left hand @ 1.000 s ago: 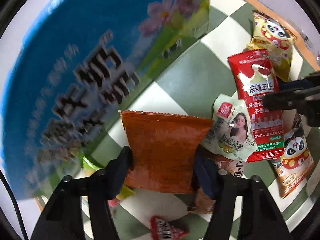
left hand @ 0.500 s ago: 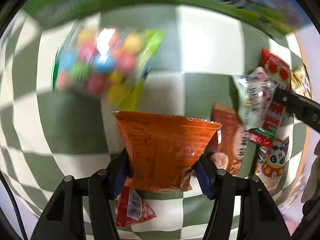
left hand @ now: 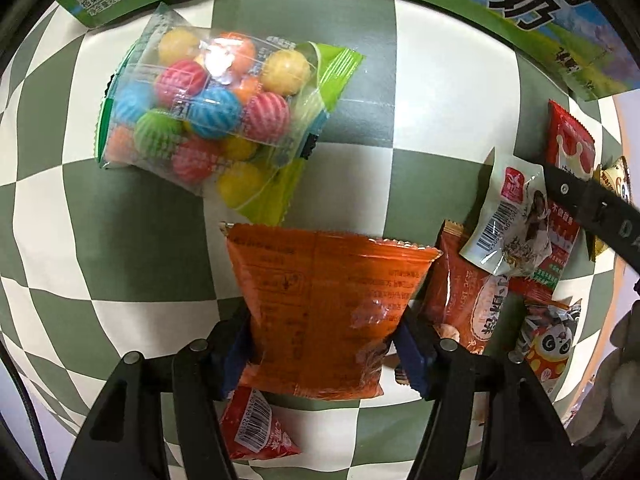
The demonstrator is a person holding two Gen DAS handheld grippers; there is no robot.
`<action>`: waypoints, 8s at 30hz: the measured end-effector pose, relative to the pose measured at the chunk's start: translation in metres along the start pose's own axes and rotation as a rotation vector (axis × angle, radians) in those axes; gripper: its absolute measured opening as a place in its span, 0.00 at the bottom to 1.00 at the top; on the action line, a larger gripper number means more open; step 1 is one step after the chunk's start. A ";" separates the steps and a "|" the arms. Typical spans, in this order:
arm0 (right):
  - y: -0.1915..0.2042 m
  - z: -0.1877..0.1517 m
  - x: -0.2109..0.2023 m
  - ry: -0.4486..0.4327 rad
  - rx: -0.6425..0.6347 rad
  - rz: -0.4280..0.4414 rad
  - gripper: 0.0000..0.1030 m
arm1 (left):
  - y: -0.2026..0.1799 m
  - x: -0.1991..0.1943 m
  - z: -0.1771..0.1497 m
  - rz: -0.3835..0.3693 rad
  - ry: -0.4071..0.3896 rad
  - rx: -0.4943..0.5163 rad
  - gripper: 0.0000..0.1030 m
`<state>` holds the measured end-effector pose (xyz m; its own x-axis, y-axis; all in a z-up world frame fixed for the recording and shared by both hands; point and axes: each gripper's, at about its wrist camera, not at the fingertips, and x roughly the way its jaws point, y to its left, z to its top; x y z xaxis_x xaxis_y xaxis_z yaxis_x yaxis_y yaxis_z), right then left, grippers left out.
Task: Organize snacks
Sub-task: 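Grasp the orange bag with the left tool while the right tool grasps the red spicy strip packet, then carry both packets into the cardboard box and open both tools, then withdraw both tools from the box back toward the mat, then grasp the brown cracker packet with the left tool while the right tool grasps the panda-print bag, then carry both packets into the cardboard box and open both tools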
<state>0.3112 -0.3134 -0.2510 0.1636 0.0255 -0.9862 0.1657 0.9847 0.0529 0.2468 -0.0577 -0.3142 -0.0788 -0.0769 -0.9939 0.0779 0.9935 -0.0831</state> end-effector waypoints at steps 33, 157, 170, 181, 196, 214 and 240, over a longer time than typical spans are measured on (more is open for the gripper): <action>-0.014 -0.077 -0.078 -0.037 -0.002 0.101 0.47 | -0.011 -0.039 -0.059 -0.043 -0.066 -0.008 0.46; -0.050 -0.148 -0.010 0.124 0.179 0.048 0.79 | -0.111 0.012 -0.043 0.173 -0.056 0.343 0.68; -0.023 -0.159 -0.010 0.096 -0.109 0.057 0.62 | -0.011 0.007 -0.106 -0.002 0.043 0.040 0.53; -0.011 -0.160 -0.005 0.160 -0.048 0.094 0.74 | -0.012 0.034 -0.106 0.003 0.043 0.015 0.55; -0.007 -0.165 -0.047 0.020 -0.109 0.089 0.52 | -0.041 -0.063 -0.109 -0.082 -0.091 0.085 0.53; 0.030 0.092 -0.199 -0.290 -0.185 0.239 0.52 | -0.010 -0.237 0.118 -0.044 -0.345 0.057 0.53; 0.035 0.172 -0.086 -0.042 -0.143 0.097 0.92 | 0.037 -0.159 0.237 0.099 -0.166 -0.047 0.84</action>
<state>0.4700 -0.3102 -0.1373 0.2126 0.1176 -0.9700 0.0074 0.9925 0.1219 0.4975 -0.0284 -0.1766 0.0921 0.0122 -0.9957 0.0302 0.9994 0.0150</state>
